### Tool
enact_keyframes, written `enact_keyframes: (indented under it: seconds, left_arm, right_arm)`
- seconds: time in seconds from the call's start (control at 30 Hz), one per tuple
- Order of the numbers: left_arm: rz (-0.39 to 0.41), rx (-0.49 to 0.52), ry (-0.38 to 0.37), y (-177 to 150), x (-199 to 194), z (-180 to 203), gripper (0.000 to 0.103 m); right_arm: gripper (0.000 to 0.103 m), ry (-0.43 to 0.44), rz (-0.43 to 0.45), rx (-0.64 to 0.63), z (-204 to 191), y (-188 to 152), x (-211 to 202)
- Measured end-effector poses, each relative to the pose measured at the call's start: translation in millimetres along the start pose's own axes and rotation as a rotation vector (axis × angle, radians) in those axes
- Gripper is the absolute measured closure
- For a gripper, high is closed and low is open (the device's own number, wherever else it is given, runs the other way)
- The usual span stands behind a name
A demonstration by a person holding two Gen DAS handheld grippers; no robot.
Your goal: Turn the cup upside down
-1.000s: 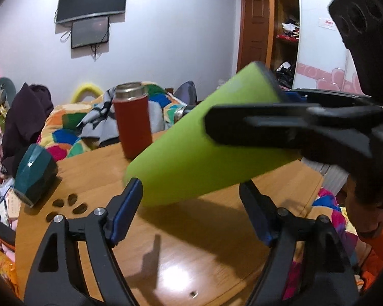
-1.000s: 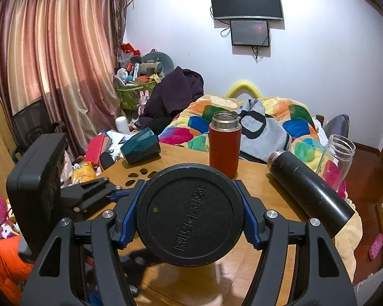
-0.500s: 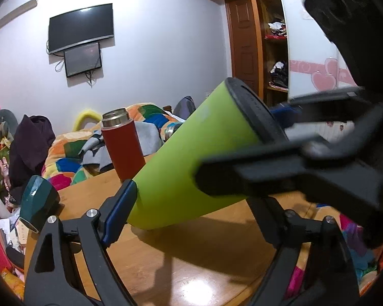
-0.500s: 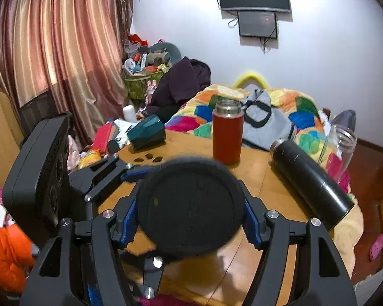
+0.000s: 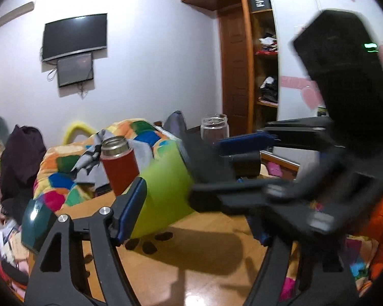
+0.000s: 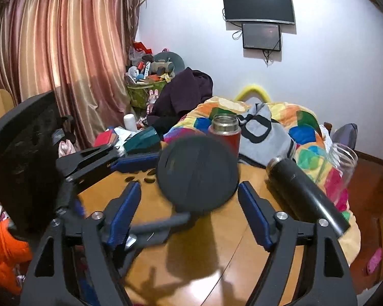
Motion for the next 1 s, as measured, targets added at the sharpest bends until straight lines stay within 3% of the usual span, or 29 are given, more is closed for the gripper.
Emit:
enact_keyframes:
  seconds: [0.07, 0.17, 0.4, 0.57, 0.7, 0.93, 1.0]
  left_arm:
    - [-0.007, 0.003, -0.014, 1.0, 4.6, -3.9, 0.031]
    - [-0.046, -0.013, -0.041, -3.0, 13.4, -10.0, 0.033]
    - [-0.070, -0.047, 0.020, -22.2, -2.5, -32.3, 0.036]
    - [-0.067, -0.113, 0.109, -19.9, -16.6, -60.2, 0.036]
    - [-0.091, -0.131, 0.174, -21.6, -11.4, -76.3, 0.042]
    - [-0.140, -0.141, 0.179, -24.0, 8.7, -76.5, 0.058]
    - [-0.147, -0.132, 0.176, -23.1, 16.2, -74.3, 0.060]
  right_arm:
    - [0.026, 0.061, -0.024, 0.048, 10.1, 2.6, 15.2]
    - [0.045, 0.158, -0.078, 0.142, 25.0, -2.7, 31.1]
    - [0.038, 0.075, -0.143, 0.125, 39.7, -29.0, 49.9]
    - [0.032, 0.080, -0.168, 0.075, 25.8, -39.9, 50.7]
    - [0.030, 0.064, -0.205, 0.026, 10.3, -49.8, 53.6]
    - [0.030, -0.007, -0.300, -0.025, 2.4, -69.6, 68.8]
    - [0.035, -0.034, -0.301, -0.038, 1.8, -73.6, 69.6]
Point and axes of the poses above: each gripper's, at about its wrist camera, not at the fingertips, and x roughly the way its jaws point, z to its right, y to its top, the point moved 5 cm from there along x, roughly the way its jaws point, and after that the axes turned 1 degree about x, right-handed, at the moved point
